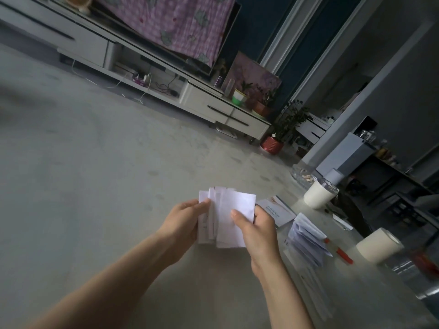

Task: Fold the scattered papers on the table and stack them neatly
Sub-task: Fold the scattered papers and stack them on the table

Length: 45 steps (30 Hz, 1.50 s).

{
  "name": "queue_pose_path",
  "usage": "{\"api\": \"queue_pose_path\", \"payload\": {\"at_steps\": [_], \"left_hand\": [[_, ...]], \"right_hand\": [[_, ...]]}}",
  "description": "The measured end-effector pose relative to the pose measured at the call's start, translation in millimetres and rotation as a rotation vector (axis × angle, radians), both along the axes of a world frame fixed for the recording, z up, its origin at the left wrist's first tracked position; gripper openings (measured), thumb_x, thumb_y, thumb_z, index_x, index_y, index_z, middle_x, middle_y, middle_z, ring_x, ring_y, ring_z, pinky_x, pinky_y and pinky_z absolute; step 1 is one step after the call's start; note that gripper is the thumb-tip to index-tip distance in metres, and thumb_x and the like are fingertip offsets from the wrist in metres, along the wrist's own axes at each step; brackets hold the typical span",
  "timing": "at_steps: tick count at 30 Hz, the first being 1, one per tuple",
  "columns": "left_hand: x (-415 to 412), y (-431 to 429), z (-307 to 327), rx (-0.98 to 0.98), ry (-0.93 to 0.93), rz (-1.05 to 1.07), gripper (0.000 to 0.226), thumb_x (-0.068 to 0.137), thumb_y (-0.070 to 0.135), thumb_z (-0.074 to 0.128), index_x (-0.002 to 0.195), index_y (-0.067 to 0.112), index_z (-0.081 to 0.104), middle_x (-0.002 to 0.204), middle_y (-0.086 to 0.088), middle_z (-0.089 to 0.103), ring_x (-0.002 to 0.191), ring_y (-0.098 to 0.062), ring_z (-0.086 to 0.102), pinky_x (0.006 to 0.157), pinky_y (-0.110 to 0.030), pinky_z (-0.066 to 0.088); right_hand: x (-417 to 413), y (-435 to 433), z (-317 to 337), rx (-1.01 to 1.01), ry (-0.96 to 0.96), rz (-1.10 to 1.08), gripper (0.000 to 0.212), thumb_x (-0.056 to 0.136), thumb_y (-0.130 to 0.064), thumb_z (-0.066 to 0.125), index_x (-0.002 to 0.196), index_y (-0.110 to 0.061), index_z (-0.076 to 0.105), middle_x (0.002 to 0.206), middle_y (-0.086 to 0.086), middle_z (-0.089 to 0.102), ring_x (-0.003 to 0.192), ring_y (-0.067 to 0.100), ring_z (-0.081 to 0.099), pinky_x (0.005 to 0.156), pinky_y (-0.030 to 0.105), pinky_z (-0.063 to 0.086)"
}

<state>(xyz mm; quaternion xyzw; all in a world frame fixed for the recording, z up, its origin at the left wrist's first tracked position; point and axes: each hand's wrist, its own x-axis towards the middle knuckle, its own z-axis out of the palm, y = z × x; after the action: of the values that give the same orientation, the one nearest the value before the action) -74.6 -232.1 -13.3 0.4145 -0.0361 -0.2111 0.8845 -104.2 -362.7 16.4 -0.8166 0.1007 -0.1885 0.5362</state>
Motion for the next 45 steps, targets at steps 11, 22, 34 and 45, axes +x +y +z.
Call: {"api": "queue_pose_path", "payload": {"at_steps": [11,22,34,45], "left_hand": [[-16.9,-16.8,-1.8,0.279,-0.144,0.169,0.018,0.091,0.004,0.051,0.095,0.018,0.061,0.093,0.000,0.070,0.082,-0.011,0.065,0.075,-0.020,0.051],[-14.4,-1.3,7.0,0.306,-0.362,0.159,0.025,0.086,0.001,0.060,0.084,0.024,0.066,0.067,0.015,0.070,0.065,0.002,0.063,0.063,-0.015,0.051],[-20.9,-14.9,3.5,0.153,-0.037,0.060,0.016,0.094,0.007,0.049,0.085,0.013,0.061,0.081,-0.006,0.065,0.072,-0.015,0.063,0.070,-0.027,0.051],[-17.7,-14.9,3.2,0.128,0.061,0.078,0.005,0.087,0.012,0.061,0.092,0.011,0.061,0.081,-0.005,0.064,0.067,-0.016,0.061,0.066,-0.030,0.052]], "right_hand": [[-6.3,24.6,-25.4,0.024,0.154,0.122,0.016,0.098,-0.016,0.043,0.113,-0.014,0.047,0.109,0.003,0.064,0.099,0.012,0.061,0.085,0.024,0.048],[-11.0,16.9,-18.2,0.194,-0.120,-0.031,0.011,0.082,-0.003,0.068,0.088,-0.009,0.062,0.079,0.003,0.067,0.064,0.002,0.060,0.059,0.013,0.047],[-18.2,37.2,-39.6,0.009,0.014,0.041,0.033,0.091,-0.033,0.042,0.120,-0.018,0.050,0.118,0.007,0.059,0.110,0.018,0.057,0.093,0.034,0.048],[-56.6,-68.5,-9.9,-0.144,-0.125,-0.307,0.012,0.085,-0.002,0.062,0.090,-0.013,0.064,0.085,-0.001,0.066,0.083,0.013,0.064,0.076,0.018,0.048]]}}
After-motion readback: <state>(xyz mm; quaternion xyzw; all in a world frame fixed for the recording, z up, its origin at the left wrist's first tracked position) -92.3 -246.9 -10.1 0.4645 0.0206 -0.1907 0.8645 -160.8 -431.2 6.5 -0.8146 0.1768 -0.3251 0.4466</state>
